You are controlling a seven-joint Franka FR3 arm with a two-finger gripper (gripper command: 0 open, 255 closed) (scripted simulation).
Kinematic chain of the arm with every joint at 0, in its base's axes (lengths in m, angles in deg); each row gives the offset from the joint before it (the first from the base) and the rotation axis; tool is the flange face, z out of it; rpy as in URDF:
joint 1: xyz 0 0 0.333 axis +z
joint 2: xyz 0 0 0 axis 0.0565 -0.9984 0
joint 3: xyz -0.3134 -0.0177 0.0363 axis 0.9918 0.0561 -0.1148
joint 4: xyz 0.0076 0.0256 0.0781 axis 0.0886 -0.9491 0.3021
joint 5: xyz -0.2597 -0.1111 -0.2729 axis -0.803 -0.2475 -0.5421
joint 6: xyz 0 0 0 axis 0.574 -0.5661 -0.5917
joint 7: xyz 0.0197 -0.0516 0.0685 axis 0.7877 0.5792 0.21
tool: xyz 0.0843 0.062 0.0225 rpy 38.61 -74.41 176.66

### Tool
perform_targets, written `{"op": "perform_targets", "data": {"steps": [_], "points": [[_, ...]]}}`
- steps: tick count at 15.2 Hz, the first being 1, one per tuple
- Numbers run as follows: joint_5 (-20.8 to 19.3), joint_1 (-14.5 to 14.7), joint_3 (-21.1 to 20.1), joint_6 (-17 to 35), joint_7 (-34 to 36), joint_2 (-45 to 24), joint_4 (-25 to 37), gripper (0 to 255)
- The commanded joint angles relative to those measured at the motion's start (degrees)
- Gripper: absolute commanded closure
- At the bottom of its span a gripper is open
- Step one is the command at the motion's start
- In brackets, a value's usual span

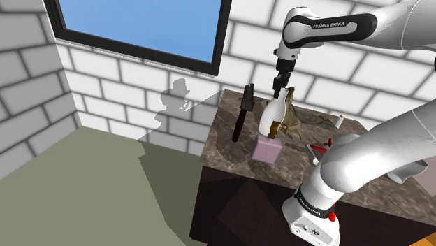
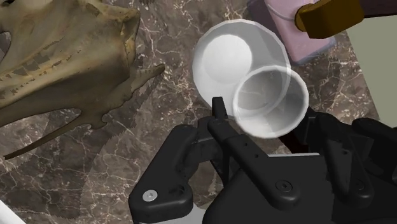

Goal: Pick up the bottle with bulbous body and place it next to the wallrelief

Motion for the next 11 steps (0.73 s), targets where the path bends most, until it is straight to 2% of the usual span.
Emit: {"op": "perform_targets", "data": {"steps": [1,11], "points": [[0.15,0.07,-0.21,-1.59,-0.15,0.07,1.51,255],[0.85,0.41,-1.12,-9.15,-0.93,-0.26,9.41,255]]}}
